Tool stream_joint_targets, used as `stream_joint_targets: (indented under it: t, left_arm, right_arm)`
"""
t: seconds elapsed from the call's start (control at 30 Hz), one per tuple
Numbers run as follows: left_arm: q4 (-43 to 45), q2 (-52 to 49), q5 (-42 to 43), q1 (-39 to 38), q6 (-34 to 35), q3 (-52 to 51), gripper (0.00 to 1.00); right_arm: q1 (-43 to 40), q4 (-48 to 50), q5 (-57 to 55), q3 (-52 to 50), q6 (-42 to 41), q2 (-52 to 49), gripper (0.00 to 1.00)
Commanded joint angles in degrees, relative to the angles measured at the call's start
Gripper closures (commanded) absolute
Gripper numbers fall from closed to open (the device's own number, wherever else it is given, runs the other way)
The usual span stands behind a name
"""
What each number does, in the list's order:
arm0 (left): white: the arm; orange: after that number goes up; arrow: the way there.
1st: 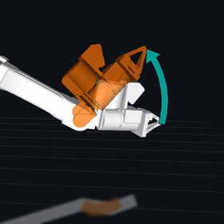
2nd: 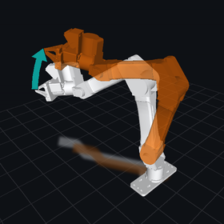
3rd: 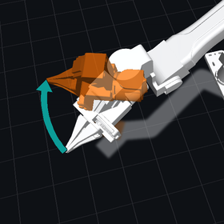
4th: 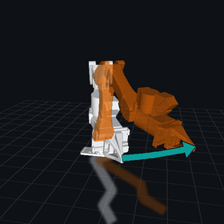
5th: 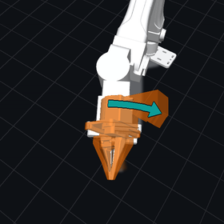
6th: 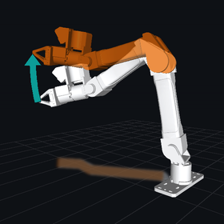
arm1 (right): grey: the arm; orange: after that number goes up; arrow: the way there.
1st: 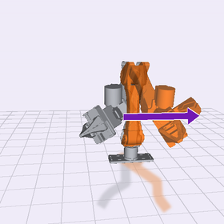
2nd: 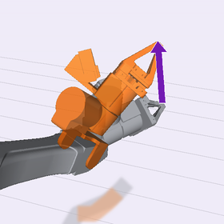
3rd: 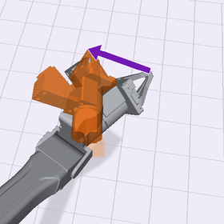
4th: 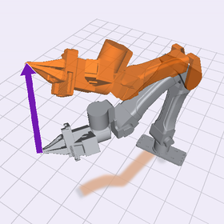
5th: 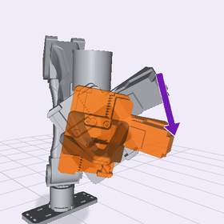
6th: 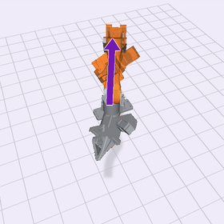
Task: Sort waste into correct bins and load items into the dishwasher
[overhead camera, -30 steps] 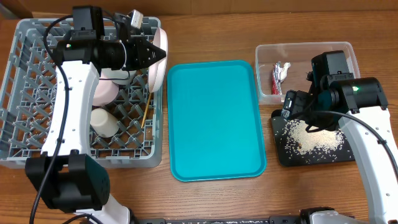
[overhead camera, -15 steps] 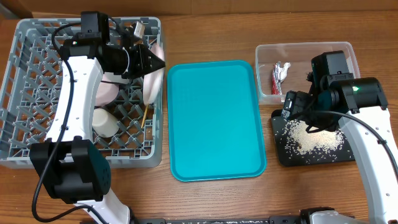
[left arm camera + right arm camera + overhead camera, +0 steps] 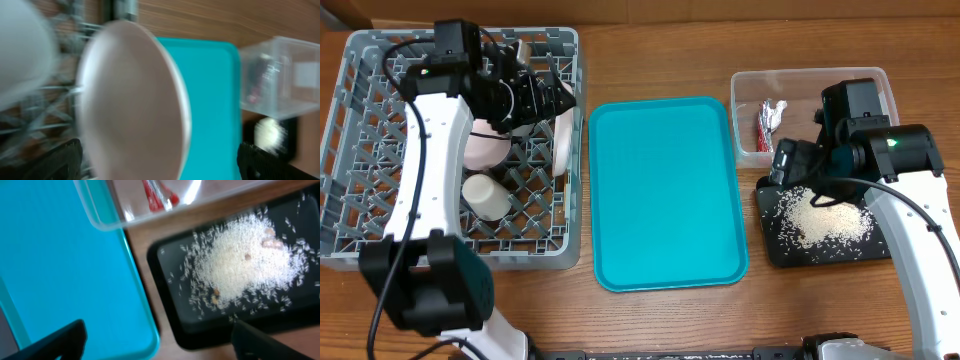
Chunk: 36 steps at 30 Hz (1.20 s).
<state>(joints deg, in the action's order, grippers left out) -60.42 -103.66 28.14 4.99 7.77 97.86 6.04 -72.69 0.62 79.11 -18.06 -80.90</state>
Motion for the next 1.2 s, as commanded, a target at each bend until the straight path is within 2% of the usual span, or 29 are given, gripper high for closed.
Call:
stream_joint_targets:
  t: [0.0, 0.07, 0.13, 0.23, 0.33, 0.63, 0.73, 0.87, 0.93, 1.07, 1.17]
  left_arm:
    - [-1.2, 6.6, -15.6, 0.2, 3.9, 0.6, 0.00]
    - [-3.0, 8.0, -21.8, 0.2, 6.8, 0.6, 0.00]
    - [-6.3, 8.8, -28.4, 0.2, 10.8, 0.6, 0.00]
    - [-13.1, 8.8, -32.0, 0.2, 13.0, 0.5, 0.00]
    - [-21.8, 8.7, -32.8, 0.2, 13.0, 0.5, 0.00]
    - [-32.3, 10.2, -37.3, 0.2, 13.0, -0.3, 0.00]
    - [-30.7, 14.2, -37.3, 0.2, 12.8, -3.9, 0.00]
    - [-23.9, 24.3, -37.1, 0.2, 11.9, -13.7, 0.00]
    - [-19.4, 31.3, -36.8, 0.2, 11.0, -20.3, 0.00]
    - [-7.0, 48.4, -30.5, 0.2, 4.2, -34.0, 0.00]
    - [-1.9, 57.6, -29.8, 0.2, 6.1, -40.1, 0.00]
  right_arm:
    - [-0.2, 5.2, -0.5, 0.4, 0.1, 0.5, 0.00]
    - [-0.2, 10.1, -0.3, 0.4, 0.6, 0.5, 0.00]
    - [-0.2, 15.1, 2.9, 0.4, 4.8, 0.5, 0.00]
    - [-0.2, 18.0, 6.2, 0.4, 9.0, 0.1, 0.00]
    - [-0.2, 14.3, 6.4, 0.3, 9.6, -0.4, 0.00]
    - [-0.2, 6.1, 6.3, -0.3, 5.6, 0.8, 0.00]
    - [-0.1, 6.6, 5.2, -2.1, 4.2, 3.7, 0.00]
    - [0.1, 9.9, 5.0, -7.1, 4.3, 11.3, 0.00]
    - [0.4, 12.8, 4.5, -10.8, 4.8, 16.5, 0.00]
    - [0.6, 17.0, 2.9, -19.5, 4.3, 28.7, 0.00]
    - [0.6, 15.1, 2.9, -22.2, 4.3, 33.5, 0.00]
